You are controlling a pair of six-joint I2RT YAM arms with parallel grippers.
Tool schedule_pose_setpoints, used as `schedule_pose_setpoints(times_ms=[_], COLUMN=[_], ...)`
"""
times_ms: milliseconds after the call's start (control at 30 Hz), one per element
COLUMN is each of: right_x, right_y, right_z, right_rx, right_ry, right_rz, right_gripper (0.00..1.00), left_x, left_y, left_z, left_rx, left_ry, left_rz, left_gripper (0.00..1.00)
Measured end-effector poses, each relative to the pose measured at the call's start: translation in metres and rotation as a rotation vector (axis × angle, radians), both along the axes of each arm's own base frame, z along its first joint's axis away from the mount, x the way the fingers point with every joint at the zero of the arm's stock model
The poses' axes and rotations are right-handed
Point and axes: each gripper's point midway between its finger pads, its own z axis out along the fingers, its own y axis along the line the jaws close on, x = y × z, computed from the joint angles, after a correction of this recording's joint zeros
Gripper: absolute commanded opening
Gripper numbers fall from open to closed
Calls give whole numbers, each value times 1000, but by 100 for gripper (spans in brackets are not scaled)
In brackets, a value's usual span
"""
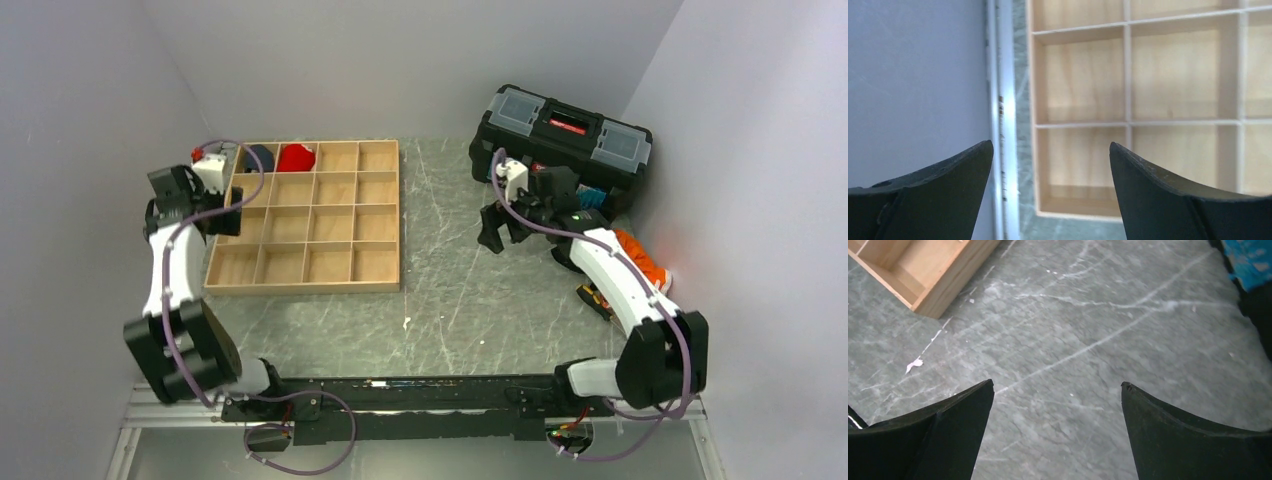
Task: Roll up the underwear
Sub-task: Reset both arms
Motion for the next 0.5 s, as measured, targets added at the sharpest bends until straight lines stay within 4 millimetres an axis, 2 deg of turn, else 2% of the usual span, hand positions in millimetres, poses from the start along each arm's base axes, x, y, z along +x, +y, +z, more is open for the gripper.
schedule_pose_setpoints(times_ms=[133,267,500], right_x=[-8,-16,-46], right_y=[-26,-43,-58], right_z=[13,28,37], right_rx=[16,35,11], right_ry=[-38,-89,-165], right_rz=[-56,-95,-147], right_gripper=[100,100,100], left_x=[-35,-58,-88], left_y=[-37,-65,-91], left_z=[6,4,32], left_rx=[-67,-131,-107], left_ry=[-114,-186,-361], left_rz=[-52,-102,-170], left_gripper=[98,99,99])
